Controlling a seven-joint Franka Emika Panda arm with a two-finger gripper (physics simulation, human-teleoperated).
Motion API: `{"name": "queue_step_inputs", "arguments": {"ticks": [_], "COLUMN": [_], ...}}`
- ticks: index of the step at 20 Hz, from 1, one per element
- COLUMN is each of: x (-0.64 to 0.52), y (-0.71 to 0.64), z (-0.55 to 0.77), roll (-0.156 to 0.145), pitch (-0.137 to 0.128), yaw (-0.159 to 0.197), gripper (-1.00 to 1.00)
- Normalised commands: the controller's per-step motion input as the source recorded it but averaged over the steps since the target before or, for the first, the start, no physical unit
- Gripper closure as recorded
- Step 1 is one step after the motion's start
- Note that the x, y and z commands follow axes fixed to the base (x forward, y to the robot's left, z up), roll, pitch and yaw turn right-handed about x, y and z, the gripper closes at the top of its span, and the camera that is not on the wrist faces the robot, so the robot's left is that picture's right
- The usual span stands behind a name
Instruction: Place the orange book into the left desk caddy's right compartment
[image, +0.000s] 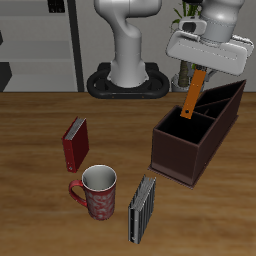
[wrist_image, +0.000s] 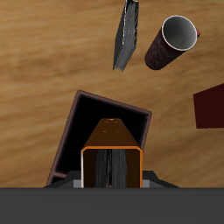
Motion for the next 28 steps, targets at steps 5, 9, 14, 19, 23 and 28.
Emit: {"name": "queue_step_inputs", "arguments": {"ticks": [5, 9, 14, 19, 23, 28], "x": [0.12, 0.09, 0.08, 0.05, 0.04, 0.11], "y": [-0.05, -0.02, 0.08, 0.08, 0.12, -0.01], "z": [-0.13, -0.17, -0.30, -0.16, -0.18, -0.25], "roll": [-0.008, 0.001, 0.018, 0.018, 0.014, 0.001], "pitch": [0.006, 0.022, 0.020, 0.011, 0.011, 0.028], "yaw": [0.005, -0.007, 0.017, 0.006, 0.009, 0.010], "gripper": [1.00, 1.00, 1.00, 1.00, 1.00, 1.00]}}
